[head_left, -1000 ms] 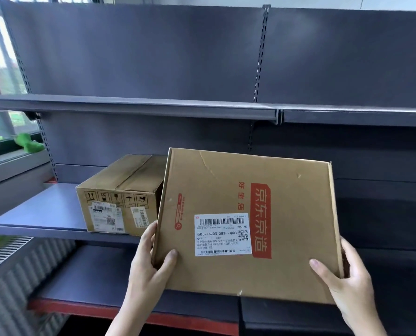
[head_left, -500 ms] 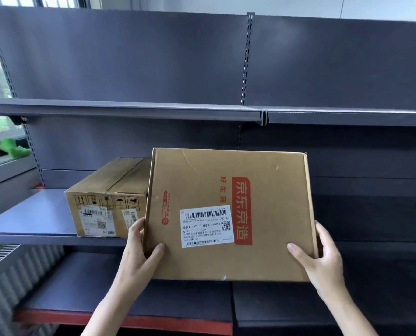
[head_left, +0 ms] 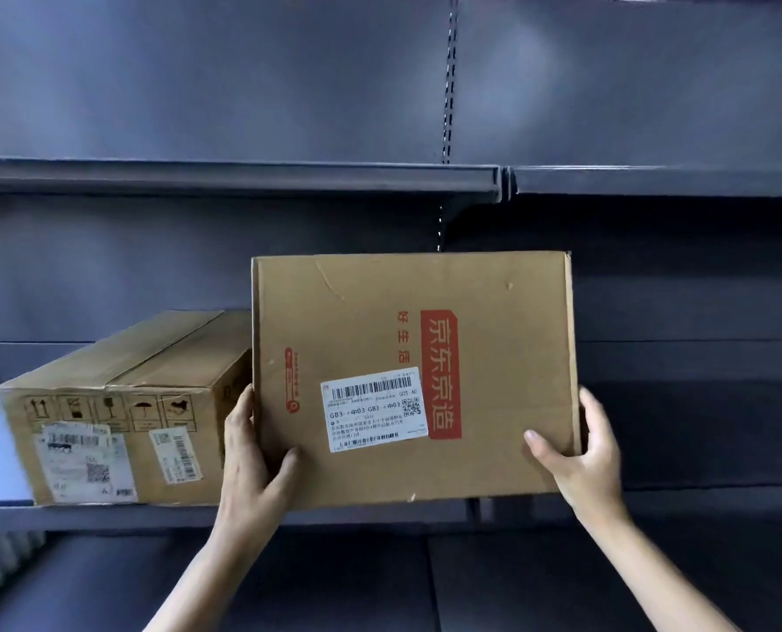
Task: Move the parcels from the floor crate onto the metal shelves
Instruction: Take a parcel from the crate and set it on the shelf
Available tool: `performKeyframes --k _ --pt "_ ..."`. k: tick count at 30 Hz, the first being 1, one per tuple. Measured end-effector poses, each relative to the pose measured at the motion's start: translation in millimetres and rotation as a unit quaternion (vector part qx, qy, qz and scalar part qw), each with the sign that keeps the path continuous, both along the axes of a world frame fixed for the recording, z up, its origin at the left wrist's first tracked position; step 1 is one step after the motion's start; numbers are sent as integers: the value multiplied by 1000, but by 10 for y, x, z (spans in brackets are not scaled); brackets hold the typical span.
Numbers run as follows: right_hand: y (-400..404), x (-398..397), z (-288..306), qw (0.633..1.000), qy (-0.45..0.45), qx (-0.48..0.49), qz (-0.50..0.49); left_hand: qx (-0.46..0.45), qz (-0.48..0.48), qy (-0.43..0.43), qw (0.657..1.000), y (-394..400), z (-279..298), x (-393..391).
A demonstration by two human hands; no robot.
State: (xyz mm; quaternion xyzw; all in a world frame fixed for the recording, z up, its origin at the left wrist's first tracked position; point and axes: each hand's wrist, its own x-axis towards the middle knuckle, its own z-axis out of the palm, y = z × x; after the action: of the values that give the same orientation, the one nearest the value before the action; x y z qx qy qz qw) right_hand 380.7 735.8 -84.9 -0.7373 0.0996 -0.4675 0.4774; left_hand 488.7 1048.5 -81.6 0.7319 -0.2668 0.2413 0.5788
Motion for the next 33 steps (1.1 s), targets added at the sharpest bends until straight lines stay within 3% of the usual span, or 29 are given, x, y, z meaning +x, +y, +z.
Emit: performKeyframes --k 10,24,33 --pt "-89 489 -650 998 -60 -30 15 5 9 -71 997 -55 -540 490" --pt "-44 637 -877 994 -105 -37 7 -18 6 -116 993 -65 -751 605" --pt "-112 572 -740 994 -84 -67 26 -43 -1 -122 992 -82 -769 651"
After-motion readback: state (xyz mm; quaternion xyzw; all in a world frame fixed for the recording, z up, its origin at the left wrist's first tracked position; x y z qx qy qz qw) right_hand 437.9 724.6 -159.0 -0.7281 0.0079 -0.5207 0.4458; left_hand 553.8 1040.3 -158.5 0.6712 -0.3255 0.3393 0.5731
